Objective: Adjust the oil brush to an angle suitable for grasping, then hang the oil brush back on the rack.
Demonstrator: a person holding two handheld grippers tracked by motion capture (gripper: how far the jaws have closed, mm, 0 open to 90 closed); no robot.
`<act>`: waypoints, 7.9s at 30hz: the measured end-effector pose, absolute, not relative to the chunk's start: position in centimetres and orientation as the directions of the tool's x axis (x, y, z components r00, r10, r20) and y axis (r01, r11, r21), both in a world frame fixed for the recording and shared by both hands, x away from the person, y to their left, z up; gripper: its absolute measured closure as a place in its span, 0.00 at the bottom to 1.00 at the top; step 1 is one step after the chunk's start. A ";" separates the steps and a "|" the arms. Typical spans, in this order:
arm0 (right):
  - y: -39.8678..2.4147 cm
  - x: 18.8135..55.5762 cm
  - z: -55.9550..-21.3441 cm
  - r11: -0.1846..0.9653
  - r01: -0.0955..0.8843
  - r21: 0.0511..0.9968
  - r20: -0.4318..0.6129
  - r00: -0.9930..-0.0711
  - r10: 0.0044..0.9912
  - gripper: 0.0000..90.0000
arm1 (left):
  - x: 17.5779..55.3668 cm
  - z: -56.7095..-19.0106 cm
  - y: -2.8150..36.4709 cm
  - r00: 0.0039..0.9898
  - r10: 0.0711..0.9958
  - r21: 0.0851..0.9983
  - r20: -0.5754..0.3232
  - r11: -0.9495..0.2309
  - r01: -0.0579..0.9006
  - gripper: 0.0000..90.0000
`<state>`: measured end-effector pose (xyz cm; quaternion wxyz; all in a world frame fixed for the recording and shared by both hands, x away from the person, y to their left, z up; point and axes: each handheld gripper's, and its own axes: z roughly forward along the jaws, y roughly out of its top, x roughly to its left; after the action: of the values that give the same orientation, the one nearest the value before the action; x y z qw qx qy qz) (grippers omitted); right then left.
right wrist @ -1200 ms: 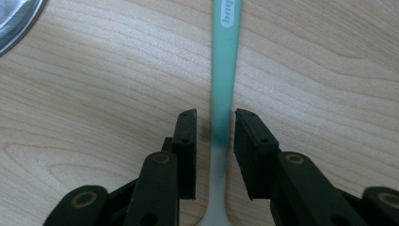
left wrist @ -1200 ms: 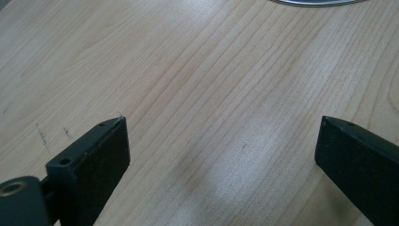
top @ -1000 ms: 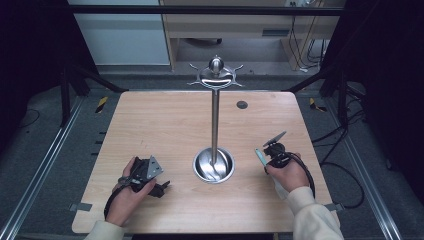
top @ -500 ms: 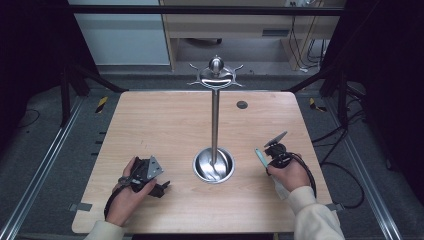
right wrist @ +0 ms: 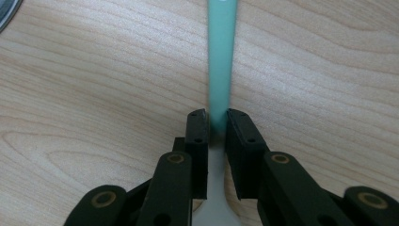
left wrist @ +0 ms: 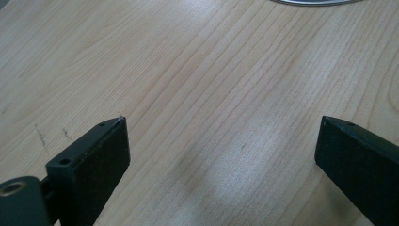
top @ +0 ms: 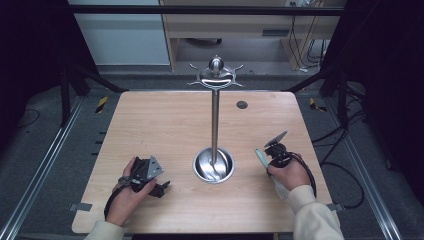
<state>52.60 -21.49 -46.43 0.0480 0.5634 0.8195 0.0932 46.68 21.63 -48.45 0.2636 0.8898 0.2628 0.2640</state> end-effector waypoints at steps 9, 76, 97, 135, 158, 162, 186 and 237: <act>-21.7 52.7 -46.6 0.340 0.919 0.202 0.037 -0.354 0.935 0.91 | 46.7 -48.5 21.6 0.724 0.606 0.608 0.329 -0.722 0.329 0.04; -24.3 46.5 -26.4 0.278 0.474 0.835 0.043 -0.561 0.827 0.91 | 46.7 -48.4 21.8 0.710 0.618 0.616 0.337 -0.715 0.331 0.04; -24.4 44.7 -25.2 0.228 0.388 0.893 0.067 -0.615 0.785 0.91 | 46.7 -48.4 21.9 0.710 0.619 0.617 0.337 -0.714 0.331 0.04; -21.3 42.7 -24.8 0.244 0.260 0.934 0.032 -0.744 0.667 0.91 | 46.7 -48.5 21.7 0.719 0.610 0.613 0.334 -0.719 0.326 0.04; -20.3 43.1 -24.6 0.267 0.268 0.926 0.026 -0.749 0.662 0.91 | 46.7 -48.5 21.6 0.720 0.609 0.612 0.332 -0.720 0.327 0.04; -20.1 43.2 -24.7 0.263 0.266 0.928 0.027 -0.749 0.662 0.91 | 46.7 -48.5 21.6 0.722 0.608 0.610 0.332 -0.722 0.327 0.04; -17.2 43.8 -27.9 0.159 0.207 0.965 0.029 -0.690 0.723 0.91 | 46.7 -48.5 21.6 0.722 0.606 0.609 0.334 -0.723 0.325 0.04; -17.1 44.4 -27.7 0.197 0.203 0.959 -0.020 -0.646 0.763 0.65 | 46.7 -48.6 21.5 0.722 0.607 0.611 0.332 -0.721 0.326 0.04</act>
<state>44.37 -17.12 -27.74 0.2591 0.3313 0.7290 0.5400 46.67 21.53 -48.61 0.2654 0.8891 0.2624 0.2649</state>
